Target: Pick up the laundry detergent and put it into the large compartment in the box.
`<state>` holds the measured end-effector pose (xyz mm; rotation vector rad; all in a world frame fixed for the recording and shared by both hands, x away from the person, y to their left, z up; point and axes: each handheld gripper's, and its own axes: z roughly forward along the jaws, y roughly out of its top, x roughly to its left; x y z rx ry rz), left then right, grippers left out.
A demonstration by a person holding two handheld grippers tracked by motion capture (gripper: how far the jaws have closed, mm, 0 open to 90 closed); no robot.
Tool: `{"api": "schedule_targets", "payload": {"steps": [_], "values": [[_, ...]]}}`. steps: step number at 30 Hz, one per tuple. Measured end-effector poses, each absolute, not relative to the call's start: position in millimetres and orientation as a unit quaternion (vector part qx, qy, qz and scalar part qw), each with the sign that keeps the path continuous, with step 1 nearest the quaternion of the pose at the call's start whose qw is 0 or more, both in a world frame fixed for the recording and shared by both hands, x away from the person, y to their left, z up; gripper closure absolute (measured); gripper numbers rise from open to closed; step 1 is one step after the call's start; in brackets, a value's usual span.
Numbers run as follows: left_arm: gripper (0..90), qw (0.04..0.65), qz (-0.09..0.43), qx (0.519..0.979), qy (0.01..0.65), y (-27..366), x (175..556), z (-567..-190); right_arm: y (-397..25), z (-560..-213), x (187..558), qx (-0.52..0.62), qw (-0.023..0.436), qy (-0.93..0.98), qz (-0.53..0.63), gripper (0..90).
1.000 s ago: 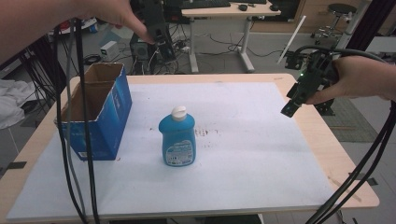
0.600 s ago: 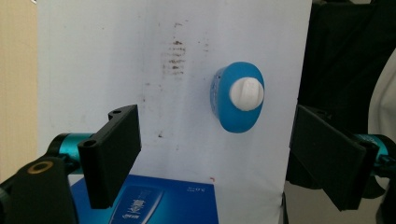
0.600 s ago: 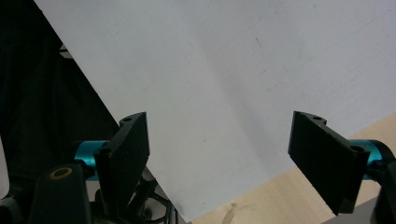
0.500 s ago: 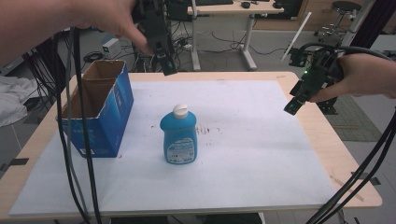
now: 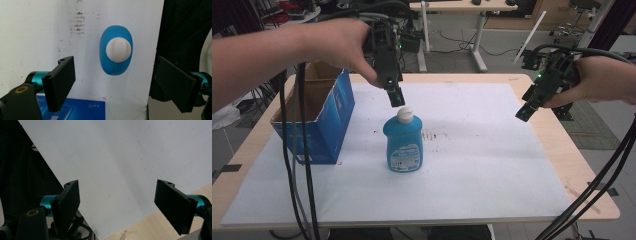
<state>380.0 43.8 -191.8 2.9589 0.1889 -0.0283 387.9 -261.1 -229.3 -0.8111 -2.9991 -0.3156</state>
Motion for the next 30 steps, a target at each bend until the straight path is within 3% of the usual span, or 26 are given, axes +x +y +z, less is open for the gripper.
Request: {"api": "schedule_targets", "payload": {"steps": [18,30], "values": [[16.7,0.061,-0.01,0.996,0.067,24,374,-258,-257,-235,388,-0.259,0.011,-0.96,-0.103,20.0],[16.7,0.054,-0.021,0.996,0.07,20,373,-282,-258,-237,388,-0.255,0.012,-0.961,-0.105,20.0]]}}
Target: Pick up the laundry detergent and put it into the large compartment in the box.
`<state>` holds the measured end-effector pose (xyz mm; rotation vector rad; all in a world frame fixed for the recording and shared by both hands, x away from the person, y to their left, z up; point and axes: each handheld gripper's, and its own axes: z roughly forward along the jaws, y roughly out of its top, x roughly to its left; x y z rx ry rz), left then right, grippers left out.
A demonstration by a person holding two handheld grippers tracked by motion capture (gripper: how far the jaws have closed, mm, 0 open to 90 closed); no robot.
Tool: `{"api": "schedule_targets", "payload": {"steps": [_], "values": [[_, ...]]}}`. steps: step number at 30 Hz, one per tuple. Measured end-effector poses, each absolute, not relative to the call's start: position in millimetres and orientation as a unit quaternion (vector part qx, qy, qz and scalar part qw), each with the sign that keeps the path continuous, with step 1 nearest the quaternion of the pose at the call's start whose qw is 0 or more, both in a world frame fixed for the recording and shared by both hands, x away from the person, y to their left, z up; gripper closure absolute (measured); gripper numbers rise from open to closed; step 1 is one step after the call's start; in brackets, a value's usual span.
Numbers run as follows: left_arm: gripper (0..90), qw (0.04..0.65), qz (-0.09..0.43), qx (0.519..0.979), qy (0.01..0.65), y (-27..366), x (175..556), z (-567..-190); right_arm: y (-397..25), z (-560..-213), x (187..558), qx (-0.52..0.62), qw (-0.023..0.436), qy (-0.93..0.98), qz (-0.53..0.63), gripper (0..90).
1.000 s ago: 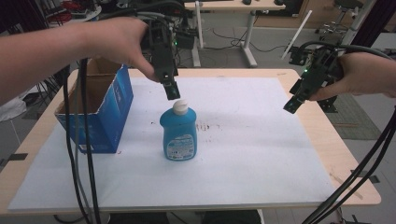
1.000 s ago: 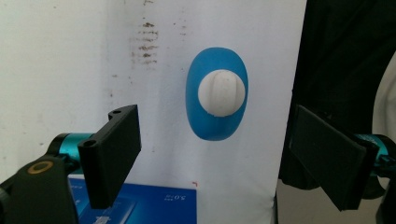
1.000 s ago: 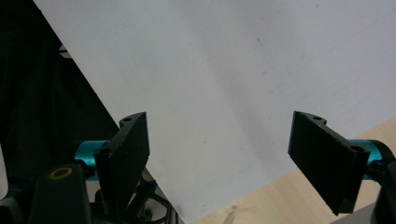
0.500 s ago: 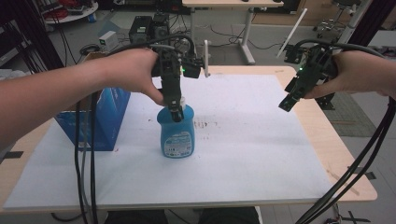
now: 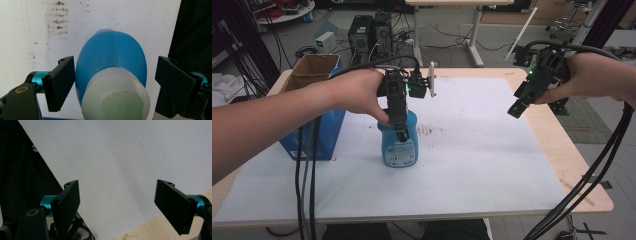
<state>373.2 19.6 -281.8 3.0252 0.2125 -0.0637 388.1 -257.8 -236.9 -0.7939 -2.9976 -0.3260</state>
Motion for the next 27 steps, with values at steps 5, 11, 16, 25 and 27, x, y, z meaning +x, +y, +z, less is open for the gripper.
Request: {"api": "schedule_targets", "payload": {"steps": [5,11,16,25,27], "values": [[16.7,0.054,-0.022,0.996,0.072,20.6,374.4,-285.9,-258.4,-236.9,387.6,-0.259,0.011,-0.96,-0.106,20.0],[16.8,0.057,-0.022,0.996,0.072,21.7,374.3,-284.8,-260.0,-237.3,388.4,-0.261,0.013,-0.96,-0.106,20.0],[16.7,0.058,-0.022,0.995,0.073,22.7,374.6,-285.3,-259.2,-238.7,389.6,-0.26,0.014,-0.96,-0.102,20.0],[17.0,0.058,-0.023,0.995,0.075,23.0,374.6,-286.4,-257.6,-241.2,390.8,-0.26,0.016,-0.96,-0.101,20.0],[17.1,0.056,-0.024,0.995,0.074,22.7,374.9,-286.7,-257.6,-241.6,390.9,-0.257,0.017,-0.961,-0.102,20.0]]}}
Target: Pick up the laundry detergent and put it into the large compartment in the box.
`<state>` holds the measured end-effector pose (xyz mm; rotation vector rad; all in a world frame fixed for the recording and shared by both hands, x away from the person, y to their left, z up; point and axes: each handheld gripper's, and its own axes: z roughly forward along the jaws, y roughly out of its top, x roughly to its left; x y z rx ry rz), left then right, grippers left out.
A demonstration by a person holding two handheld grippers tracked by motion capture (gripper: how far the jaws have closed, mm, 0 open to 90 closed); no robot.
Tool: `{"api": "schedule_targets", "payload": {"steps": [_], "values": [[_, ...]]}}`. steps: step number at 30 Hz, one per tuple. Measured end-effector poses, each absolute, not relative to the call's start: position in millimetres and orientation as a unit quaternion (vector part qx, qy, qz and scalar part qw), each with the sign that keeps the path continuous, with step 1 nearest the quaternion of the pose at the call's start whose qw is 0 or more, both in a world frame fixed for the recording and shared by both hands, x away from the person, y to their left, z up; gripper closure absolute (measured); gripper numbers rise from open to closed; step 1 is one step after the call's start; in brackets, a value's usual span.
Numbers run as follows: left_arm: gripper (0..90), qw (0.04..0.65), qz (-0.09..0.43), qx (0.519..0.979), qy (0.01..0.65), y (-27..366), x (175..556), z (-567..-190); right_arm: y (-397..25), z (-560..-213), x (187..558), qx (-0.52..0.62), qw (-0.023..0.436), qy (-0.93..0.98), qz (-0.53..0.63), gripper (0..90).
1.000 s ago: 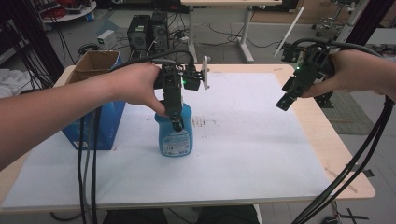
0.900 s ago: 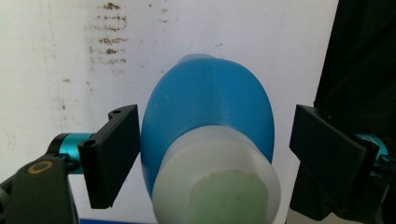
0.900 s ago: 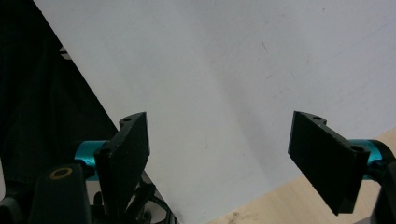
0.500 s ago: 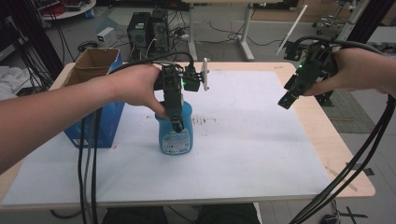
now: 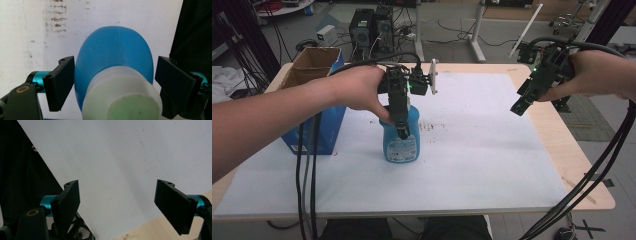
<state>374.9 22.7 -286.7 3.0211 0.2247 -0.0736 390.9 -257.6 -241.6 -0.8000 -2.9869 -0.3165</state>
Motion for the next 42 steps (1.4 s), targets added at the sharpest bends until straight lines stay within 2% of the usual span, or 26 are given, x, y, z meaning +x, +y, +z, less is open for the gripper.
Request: {"api": "schedule_targets", "payload": {"steps": [25,42], "values": [[25.3,0.049,-0.026,0.995,0.078,22.7,375.0,-287.5,-259.4,-242.7,389.6,-0.262,0.018,-0.96,-0.1,20.0],[27.9,0.045,-0.018,0.996,0.078,22.8,375.3,-286.9,-259.2,-244.1,389.3,-0.261,0.02,-0.96,-0.101,20.0]]}}
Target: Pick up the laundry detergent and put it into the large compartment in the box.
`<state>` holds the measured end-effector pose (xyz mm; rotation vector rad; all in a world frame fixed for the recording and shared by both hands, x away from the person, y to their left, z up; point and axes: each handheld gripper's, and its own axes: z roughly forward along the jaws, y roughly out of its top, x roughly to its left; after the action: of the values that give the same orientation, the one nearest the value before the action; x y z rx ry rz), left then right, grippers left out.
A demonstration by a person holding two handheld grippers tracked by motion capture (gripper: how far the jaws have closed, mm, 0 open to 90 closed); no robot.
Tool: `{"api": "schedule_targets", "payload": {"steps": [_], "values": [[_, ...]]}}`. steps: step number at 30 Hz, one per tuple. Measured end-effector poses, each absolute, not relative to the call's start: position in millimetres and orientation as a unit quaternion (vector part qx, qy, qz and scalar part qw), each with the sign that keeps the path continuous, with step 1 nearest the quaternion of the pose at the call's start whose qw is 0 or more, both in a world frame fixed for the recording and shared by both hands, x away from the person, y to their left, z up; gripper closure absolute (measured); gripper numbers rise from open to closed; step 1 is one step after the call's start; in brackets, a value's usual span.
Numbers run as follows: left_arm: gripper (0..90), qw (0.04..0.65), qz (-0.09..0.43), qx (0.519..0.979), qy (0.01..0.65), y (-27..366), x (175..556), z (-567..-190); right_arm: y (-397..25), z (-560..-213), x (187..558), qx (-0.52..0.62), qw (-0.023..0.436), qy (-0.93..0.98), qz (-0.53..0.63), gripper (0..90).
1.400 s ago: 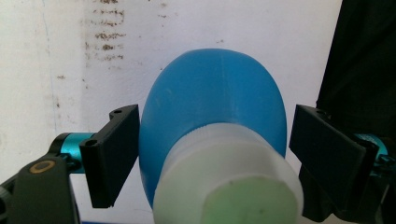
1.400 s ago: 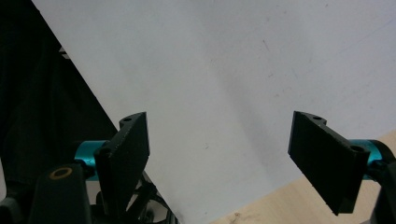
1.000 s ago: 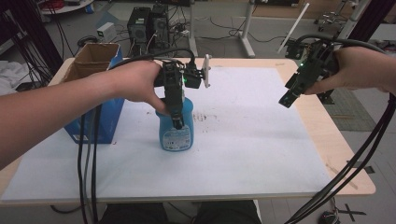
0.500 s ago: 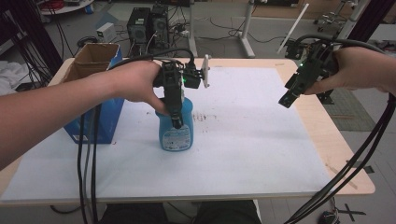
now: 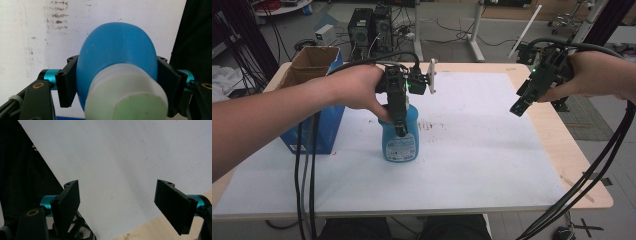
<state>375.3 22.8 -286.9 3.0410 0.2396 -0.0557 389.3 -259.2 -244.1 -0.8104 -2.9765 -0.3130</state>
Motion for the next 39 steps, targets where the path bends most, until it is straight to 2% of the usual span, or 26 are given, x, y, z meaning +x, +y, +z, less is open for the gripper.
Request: {"api": "schedule_targets", "payload": {"steps": [20,26,39], "values": [[31.4,0.031,-0.005,0.996,0.081,20.0,375.6,-291.1,-259.5,-244.8,390.3,-0.263,0.022,-0.959,-0.099,20.0],[36.8,0.029,-0.007,0.996,0.08,18.9,374.6,-291.7,-261.6,-244.6,389.5,-0.264,0.021,-0.959,-0.102,20.0],[37.6,0.036,-0.004,0.996,0.081,21.0,373.3,-288.2,-264.8,-245.3,388.3,-0.268,0.022,-0.957,-0.105,20.0]]}}
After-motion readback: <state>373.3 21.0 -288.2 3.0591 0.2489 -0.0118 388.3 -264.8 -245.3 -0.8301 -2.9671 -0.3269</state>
